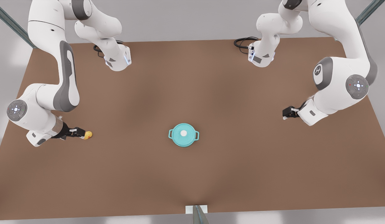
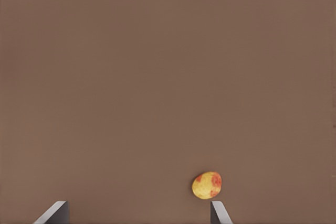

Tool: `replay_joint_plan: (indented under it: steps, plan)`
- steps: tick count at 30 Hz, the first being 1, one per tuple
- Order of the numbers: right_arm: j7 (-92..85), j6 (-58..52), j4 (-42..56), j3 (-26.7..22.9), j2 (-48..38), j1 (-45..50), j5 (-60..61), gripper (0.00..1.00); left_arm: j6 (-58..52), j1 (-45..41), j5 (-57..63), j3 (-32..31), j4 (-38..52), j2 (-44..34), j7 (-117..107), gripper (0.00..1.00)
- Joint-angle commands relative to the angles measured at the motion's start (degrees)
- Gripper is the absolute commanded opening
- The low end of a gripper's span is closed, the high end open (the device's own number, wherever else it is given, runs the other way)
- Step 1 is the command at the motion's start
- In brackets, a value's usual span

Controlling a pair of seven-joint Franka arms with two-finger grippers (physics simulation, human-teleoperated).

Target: Open the pot lid and put the potato into the pot

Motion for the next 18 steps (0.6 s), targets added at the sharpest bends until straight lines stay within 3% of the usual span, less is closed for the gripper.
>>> replay_joint_plan:
  steps: [1,4,8,9,10,11,14,18]
  plan:
    - [-2.19,0.96,-0.03,0.07,0.02,0.00,0.00,1.00,3.90,-0.52,0.61,-0.31,0.05,-0.12,-2.22,1.00]
    - [-2.01,0.96,-0.03,-0.02,0.02,0.00,0.09,1.00,4.17,-2.37,0.52,-0.49,0.58,0.93,-2.22,1.00]
    - [-1.92,2.01,-2.92,-0.10,0.55,-0.09,-4.57,1.00,4.51,-18.36,2.37,-0.67,1.37,4.53,-22.31,1.00]
    - [-1.48,2.01,-4.33,-0.19,0.47,-0.09,-4.66,1.00,5.48,-21.25,2.28,-0.84,5.57,8.91,-28.55,1.00]
    - [0.09,1.92,-5.65,-0.28,0.55,-0.09,-5.01,1.00,6.01,-25.66,2.55,-0.84,19.79,21.21,-40.52,1.00]
    - [1.77,1.93,-6.27,-0.28,0.64,0.00,-6.68,1.00,6.36,-29.53,3.42,-0.49,24.23,27.12,-44.66,1.00]
    - [11.61,2.54,-7.59,-0.37,0.82,0.00,-7.12,1.00,15.15,-33.66,3.69,-0.84,29.23,33.72,-57.50,1.00]
    - [14.16,6.14,-9.87,-0.37,1.78,-0.09,-7.12,1.00,15.24,-35.16,3.78,-1.02,25.98,34.33,-61.54,1.00]
